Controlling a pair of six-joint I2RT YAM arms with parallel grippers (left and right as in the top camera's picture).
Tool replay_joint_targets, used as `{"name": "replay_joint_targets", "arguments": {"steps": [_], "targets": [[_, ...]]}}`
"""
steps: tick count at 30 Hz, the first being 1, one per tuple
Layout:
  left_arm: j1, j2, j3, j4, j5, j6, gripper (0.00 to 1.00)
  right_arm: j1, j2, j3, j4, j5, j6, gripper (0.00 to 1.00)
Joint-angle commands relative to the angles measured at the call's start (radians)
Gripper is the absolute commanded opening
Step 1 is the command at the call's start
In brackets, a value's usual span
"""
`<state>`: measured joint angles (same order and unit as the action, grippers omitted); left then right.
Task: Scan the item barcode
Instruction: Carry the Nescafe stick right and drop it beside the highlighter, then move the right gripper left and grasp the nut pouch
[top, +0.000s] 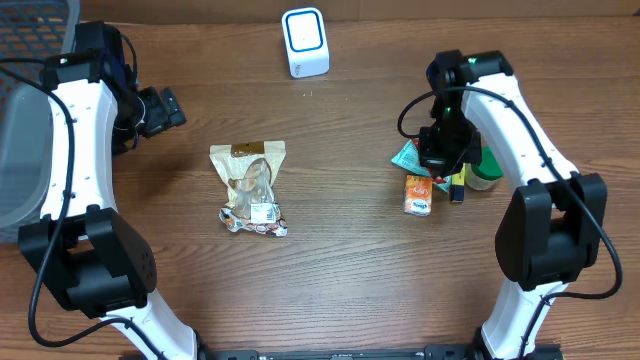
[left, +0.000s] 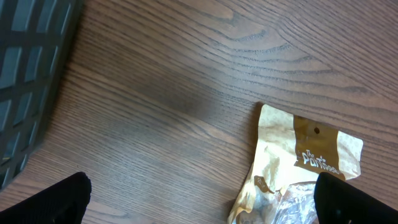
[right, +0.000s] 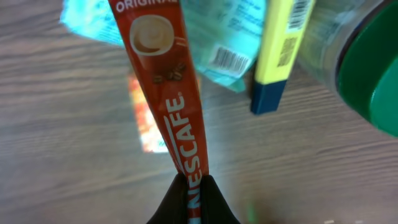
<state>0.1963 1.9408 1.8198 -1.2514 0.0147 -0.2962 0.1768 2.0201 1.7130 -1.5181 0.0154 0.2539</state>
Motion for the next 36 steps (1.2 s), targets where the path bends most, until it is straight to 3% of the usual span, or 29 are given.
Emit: {"name": "replay_joint_targets", "arguments": {"steps": [1,6,11,16,19,22,27,29,31,36], "targets": [[-0.007,-0.015,0.016,0.000,0.001,0.012,1.00,-0.001,-0.003,-0.040,0.025,0.103,0.089,0.13],[-0.007,-0.015,0.016,0.000,0.001,0.012,1.00,0.000,-0.003,-0.061,0.033,0.104,0.090,0.50],[-0.007,-0.015,0.016,0.000,0.001,0.012,1.00,0.004,-0.003,-0.069,0.053,0.097,0.091,0.56],[-0.007,-0.015,0.016,0.000,0.001,0.012,1.00,0.056,-0.003,-0.069,0.150,-0.067,0.090,0.58],[-0.007,-0.015,0.016,0.000,0.001,0.012,1.00,0.111,-0.003,-0.070,0.227,-0.146,0.091,0.58],[-0.007,-0.015,0.016,0.000,0.001,0.012,1.00,0.191,-0.001,-0.070,0.312,-0.189,0.122,0.66],[-0.007,-0.015,0.016,0.000,0.001,0.012,1.00,0.337,0.002,-0.071,0.460,-0.185,0.196,0.70],[-0.007,-0.015,0.016,0.000,0.001,0.012,1.00,0.391,0.002,-0.071,0.519,-0.185,0.196,0.78],[-0.007,-0.015,0.016,0.000,0.001,0.012,1.00,0.441,0.002,-0.071,0.576,-0.185,0.196,0.97],[-0.007,-0.015,0.016,0.000,0.001,0.012,1.00,0.547,0.002,-0.071,0.769,-0.130,0.183,1.00]]}}
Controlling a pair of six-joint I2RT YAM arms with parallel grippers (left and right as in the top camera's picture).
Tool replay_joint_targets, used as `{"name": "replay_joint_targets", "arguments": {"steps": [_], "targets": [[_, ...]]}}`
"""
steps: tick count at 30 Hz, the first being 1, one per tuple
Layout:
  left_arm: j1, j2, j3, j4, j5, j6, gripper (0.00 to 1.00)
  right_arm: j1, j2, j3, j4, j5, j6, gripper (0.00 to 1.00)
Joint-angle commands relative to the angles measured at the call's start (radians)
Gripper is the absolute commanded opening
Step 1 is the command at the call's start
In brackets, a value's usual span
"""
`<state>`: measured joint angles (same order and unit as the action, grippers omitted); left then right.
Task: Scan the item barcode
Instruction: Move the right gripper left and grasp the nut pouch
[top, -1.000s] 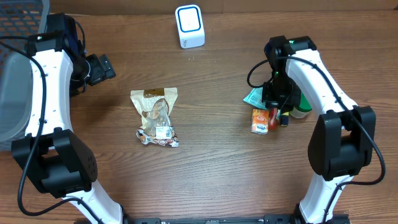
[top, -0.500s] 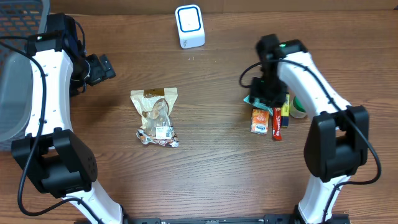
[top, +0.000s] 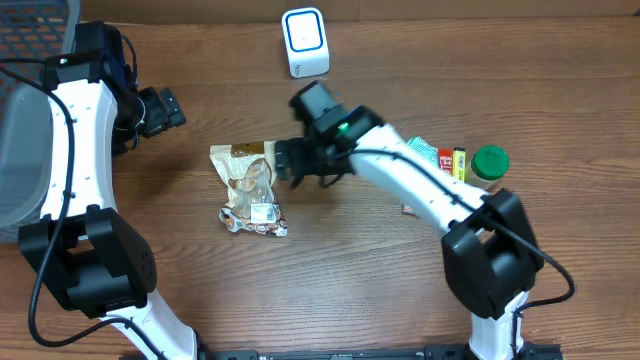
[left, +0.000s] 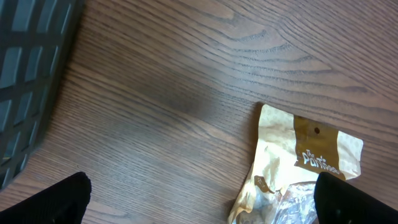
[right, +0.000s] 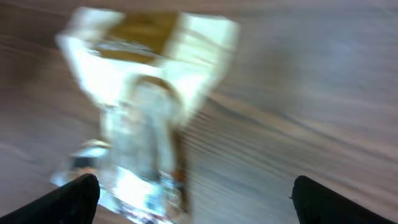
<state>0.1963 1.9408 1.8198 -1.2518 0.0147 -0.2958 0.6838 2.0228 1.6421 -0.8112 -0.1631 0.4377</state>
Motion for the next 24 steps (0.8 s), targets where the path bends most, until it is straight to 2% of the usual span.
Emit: {"name": "replay_joint_targets", "arguments": {"steps": [1,7,15,21,24], "targets": [[-0.007,-0.015,0.016,0.001,0.001,0.011,1.00,0.053,0.000,0.000,0.093,0.081,-0.010,1.00],[-0.007,-0.015,0.016,0.000,0.001,0.011,1.00,0.095,0.023,0.000,0.297,0.164,-0.161,1.00],[-0.007,-0.015,0.016,0.001,0.001,0.011,1.00,0.094,0.152,0.000,0.441,0.177,-0.231,1.00],[-0.007,-0.015,0.016,0.001,0.002,0.011,1.00,0.084,0.211,0.000,0.415,0.180,-0.228,1.00],[-0.007,-0.015,0.016,0.000,0.001,0.011,1.00,0.060,0.200,0.001,0.293,0.255,-0.105,1.00]]}}
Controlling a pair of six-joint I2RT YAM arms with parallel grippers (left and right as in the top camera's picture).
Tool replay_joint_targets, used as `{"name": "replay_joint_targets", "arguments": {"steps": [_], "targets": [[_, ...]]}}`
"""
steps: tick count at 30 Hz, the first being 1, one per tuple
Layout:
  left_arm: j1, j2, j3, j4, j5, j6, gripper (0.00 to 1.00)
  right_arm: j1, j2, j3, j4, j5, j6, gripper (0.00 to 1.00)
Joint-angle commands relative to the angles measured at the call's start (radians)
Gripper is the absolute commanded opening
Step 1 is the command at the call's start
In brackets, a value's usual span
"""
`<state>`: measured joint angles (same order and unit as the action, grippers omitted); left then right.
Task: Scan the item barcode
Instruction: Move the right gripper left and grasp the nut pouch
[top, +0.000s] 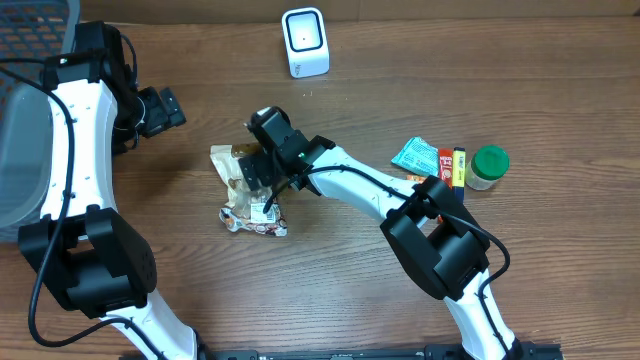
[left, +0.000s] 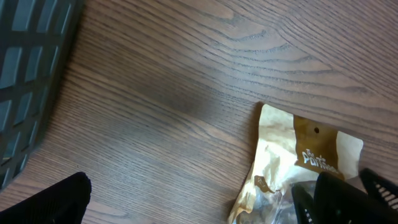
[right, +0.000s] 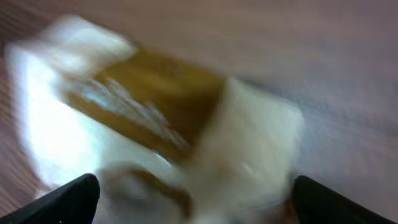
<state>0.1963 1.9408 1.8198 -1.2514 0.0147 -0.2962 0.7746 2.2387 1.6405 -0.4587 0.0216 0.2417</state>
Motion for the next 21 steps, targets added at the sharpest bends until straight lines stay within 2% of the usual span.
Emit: {"name": "replay_joint_targets", "arguments": {"steps": [1,11,16,21], "targets": [[-0.007,-0.015,0.016,0.000,0.001,0.012,1.00,-0.039,-0.021,0.003,-0.087,0.071,0.116,1.00],[-0.007,-0.015,0.016,0.000,0.001,0.012,1.00,-0.076,-0.130,0.003,-0.429,0.004,0.268,1.00],[-0.007,-0.015,0.016,0.000,0.001,0.012,1.00,-0.076,-0.218,0.004,-0.571,-0.081,0.266,1.00],[-0.007,-0.015,0.016,0.000,0.001,0.012,1.00,-0.076,-0.310,0.004,-0.587,-0.090,0.220,1.00]]}}
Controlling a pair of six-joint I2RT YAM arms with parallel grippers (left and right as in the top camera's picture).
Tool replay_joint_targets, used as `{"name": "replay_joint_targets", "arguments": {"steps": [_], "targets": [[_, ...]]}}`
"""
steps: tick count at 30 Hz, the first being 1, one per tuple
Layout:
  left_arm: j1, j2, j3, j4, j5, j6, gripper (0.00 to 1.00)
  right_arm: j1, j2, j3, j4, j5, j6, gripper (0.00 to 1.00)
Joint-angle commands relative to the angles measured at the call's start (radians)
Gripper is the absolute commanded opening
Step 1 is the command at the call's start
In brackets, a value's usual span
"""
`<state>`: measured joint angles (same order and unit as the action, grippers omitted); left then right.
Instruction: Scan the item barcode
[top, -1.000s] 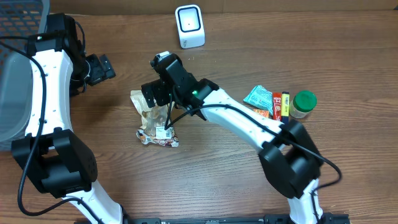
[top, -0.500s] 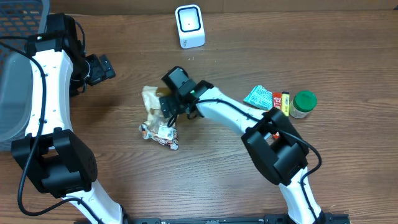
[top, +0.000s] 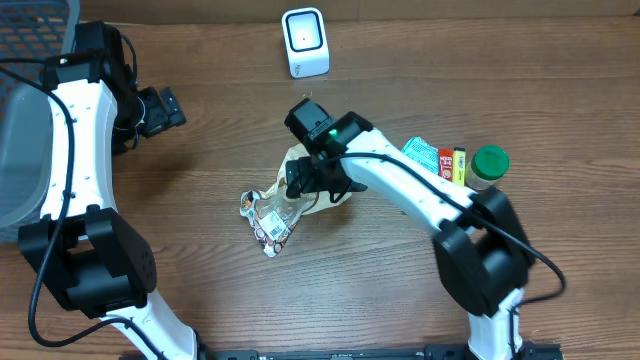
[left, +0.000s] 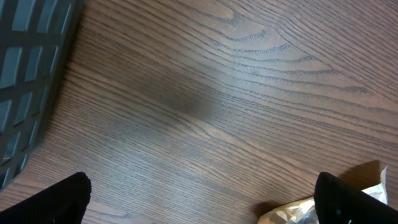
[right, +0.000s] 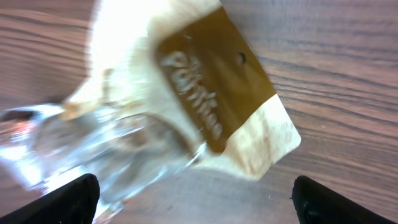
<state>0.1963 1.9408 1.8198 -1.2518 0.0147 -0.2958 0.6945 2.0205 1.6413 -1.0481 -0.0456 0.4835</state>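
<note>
The snack bag (top: 272, 212), cream with a brown header and a clear lower half, lies aslant at the table's middle. Its header end sits under my right gripper (top: 318, 186). In the right wrist view the bag (right: 186, 106) fills the upper frame, partly blurred. My right gripper (right: 199, 205) is open, its fingers wide apart below the bag with nothing between them. The white scanner (top: 305, 42) stands at the back centre. My left gripper (top: 165, 108) hovers open at the far left. One corner of the bag (left: 323, 204) shows by the open left gripper (left: 199, 202).
At the right lie a teal packet (top: 424, 154), a red coffee stick (top: 445, 160), a yellow highlighter (top: 458, 166) and a green-lidded jar (top: 488, 166). A grey bin (top: 18, 130) and a dark basket (top: 30, 20) stand at the left edge.
The snack bag now lies further right and towards the front, turned aslant. My right gripper has moved right with it and stays open. The left arm has not moved.
My right gripper was shut on the red coffee stick over the pile at the right. Then it was open at the table's middle beside the snack bag, with the stick lying by the highlighter. Then it was over the bag's header. Now the bag sits shifted and turned.
</note>
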Motion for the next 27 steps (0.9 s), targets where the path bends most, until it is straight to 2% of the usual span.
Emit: {"name": "replay_joint_targets", "arguments": {"steps": [1,8,27], "targets": [[-0.007,-0.015,0.016,0.000,0.001,0.011,1.00,0.004,-0.098,0.003,0.003,-0.024,-0.036,1.00],[-0.007,-0.015,0.016,0.000,0.001,0.011,1.00,0.003,-0.078,0.002,0.006,-0.023,-0.096,1.00],[-0.007,-0.015,0.016,0.000,0.001,0.011,1.00,0.003,-0.075,0.001,0.017,-0.008,-0.092,1.00]]}}
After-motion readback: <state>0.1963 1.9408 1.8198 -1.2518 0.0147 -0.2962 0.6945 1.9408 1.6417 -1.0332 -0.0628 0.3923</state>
